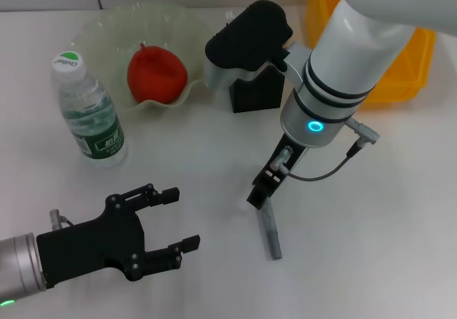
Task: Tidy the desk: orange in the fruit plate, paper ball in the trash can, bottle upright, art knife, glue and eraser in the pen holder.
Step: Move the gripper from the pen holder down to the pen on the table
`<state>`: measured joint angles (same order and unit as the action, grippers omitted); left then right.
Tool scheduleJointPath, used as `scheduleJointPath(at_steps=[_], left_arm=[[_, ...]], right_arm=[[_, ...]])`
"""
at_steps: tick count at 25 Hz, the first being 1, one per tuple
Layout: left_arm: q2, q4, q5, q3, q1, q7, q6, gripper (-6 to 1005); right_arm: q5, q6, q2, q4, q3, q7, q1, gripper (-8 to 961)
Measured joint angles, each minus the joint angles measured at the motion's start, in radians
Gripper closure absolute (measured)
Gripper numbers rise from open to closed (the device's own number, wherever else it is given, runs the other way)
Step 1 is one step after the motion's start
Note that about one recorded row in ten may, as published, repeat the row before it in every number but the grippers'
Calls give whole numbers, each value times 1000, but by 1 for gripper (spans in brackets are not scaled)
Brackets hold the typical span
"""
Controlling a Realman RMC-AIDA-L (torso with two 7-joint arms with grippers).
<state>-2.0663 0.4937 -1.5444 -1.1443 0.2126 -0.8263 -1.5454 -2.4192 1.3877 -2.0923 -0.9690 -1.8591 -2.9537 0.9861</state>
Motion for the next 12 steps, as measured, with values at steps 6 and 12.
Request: scheduleJointPath(at_steps=[6,12], left_arm=[[0,-1,0,0,1,0,3,220],[0,-3,0,0,1,1,12,220]], right_arm=[[24,-32,0,21,-19,0,5,439],[59,-65,0,71,-52,-1,30,447]])
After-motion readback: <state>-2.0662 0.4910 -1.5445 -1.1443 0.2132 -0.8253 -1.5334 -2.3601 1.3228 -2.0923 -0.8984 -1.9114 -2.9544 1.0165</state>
